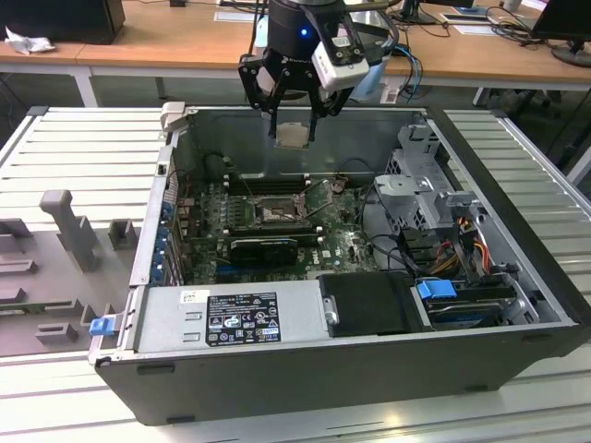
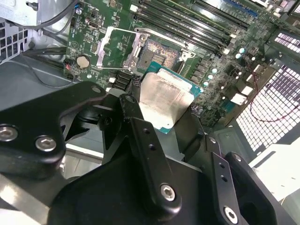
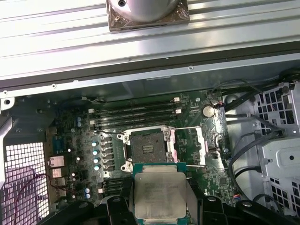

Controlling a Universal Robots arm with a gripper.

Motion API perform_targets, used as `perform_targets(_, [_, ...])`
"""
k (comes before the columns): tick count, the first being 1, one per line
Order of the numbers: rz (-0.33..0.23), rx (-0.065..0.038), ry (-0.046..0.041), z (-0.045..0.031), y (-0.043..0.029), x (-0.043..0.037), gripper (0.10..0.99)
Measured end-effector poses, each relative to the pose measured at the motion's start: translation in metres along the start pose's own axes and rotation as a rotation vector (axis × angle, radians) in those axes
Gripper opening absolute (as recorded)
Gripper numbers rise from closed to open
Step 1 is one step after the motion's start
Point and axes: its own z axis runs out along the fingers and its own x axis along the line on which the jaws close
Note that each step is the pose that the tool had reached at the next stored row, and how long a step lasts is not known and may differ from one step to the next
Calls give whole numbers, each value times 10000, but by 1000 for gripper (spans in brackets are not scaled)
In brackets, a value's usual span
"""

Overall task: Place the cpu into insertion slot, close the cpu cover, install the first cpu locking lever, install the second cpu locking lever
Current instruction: 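Place the cpu into insertion slot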

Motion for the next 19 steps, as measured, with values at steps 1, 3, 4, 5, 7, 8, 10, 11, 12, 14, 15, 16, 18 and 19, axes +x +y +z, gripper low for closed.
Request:
perform_targets(1, [14, 0, -1, 0, 0, 0, 533])
perform_targets(3, [48, -1, -4, 0, 0, 0, 533])
perform_targets(4, [77, -1, -7, 0, 0, 0, 533])
perform_targets(5, [113, -2, -11, 0, 0, 0, 533])
perform_targets(7, [194, -4, -17, 0, 0, 0, 533])
perform_targets(8, [226, -4, -20, 1, 0, 0, 533])
perform_targets(10, [355, -7, -32, 1, 0, 0, 533])
perform_targets(11, [435, -9, -40, 1, 0, 0, 533])
perform_targets(12, [471, -9, -43, 1, 0, 0, 533])
perform_targets(14, [555, -11, -50, 2, 0, 0, 533])
perform_targets(15, [615, -12, -55, 2, 0, 0, 533])
perform_targets(16, [662, -12, -60, 2, 0, 0, 533])
perform_targets(18, [759, -14, -68, 2, 0, 0, 533])
perform_targets(19, [803, -15, -72, 2, 0, 0, 533])
